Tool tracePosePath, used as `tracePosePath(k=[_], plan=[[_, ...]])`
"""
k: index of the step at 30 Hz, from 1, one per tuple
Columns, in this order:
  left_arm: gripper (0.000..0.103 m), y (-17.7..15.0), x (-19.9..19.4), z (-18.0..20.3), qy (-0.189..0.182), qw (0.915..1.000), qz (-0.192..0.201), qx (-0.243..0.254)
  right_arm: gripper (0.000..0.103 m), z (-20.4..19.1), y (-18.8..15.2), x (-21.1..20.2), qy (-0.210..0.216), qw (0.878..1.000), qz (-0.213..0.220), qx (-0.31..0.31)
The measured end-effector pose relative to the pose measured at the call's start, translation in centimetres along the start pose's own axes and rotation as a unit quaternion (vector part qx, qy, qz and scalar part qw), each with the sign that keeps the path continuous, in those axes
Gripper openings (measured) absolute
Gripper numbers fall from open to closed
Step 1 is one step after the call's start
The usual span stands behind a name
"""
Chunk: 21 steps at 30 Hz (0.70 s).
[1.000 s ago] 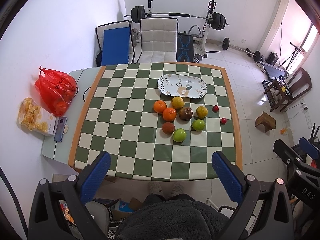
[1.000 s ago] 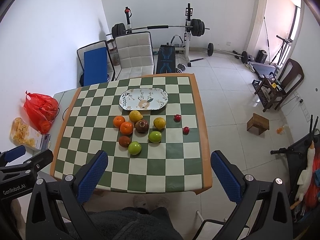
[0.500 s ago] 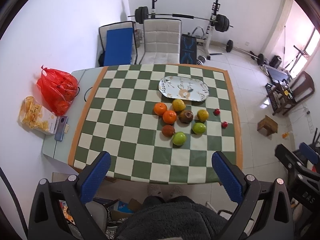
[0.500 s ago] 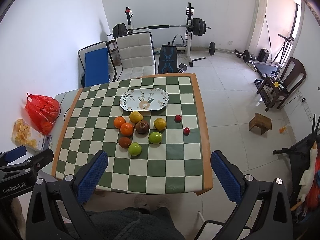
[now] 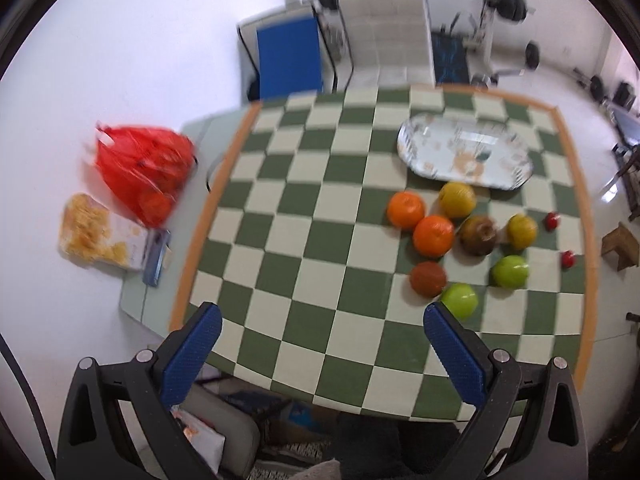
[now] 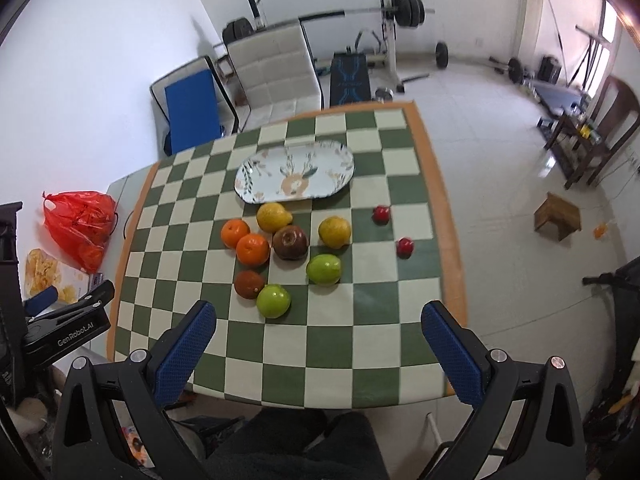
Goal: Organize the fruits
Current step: 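Grasp an orange with the left tool while the right tool grasps a green apple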
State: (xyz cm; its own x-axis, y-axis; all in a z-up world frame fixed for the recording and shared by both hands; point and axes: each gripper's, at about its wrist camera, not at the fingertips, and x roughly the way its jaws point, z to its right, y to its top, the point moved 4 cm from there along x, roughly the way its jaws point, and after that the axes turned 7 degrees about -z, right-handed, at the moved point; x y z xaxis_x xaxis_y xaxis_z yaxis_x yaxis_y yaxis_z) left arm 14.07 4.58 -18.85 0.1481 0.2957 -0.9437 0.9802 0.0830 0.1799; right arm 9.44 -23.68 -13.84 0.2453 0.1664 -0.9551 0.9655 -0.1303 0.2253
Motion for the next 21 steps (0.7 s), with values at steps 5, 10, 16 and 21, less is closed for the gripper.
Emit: tracePosePath(k=[5, 10, 16, 21], plan=[[0.103, 3.8, 7.4, 1.8, -0.028, 0.9969, -0.073, 0.008, 0.103, 0.0, 2.7, 9.6, 0.010, 0.997, -0.060, 0.037], [0.094, 8.1, 14.6, 4.1, -0.119, 0.9768, -0.178, -0.013, 0.092, 0.8, 4.9, 18.9, 0.013, 0.989, -0.116, 0.090], [0.093, 10.3, 19.8, 8.8, -0.209, 0.9421, -0.262, -0.018, 0.086, 5.1, 5.1, 25.9, 0.013, 0.978, -0.158, 0.134], [0.082, 10.5, 21.7, 12.7, -0.211, 0.9357, -0.282, 0.026, 0.082, 5.5, 5.1, 29.1, 0.012, 0.971, -0.184, 0.150]])
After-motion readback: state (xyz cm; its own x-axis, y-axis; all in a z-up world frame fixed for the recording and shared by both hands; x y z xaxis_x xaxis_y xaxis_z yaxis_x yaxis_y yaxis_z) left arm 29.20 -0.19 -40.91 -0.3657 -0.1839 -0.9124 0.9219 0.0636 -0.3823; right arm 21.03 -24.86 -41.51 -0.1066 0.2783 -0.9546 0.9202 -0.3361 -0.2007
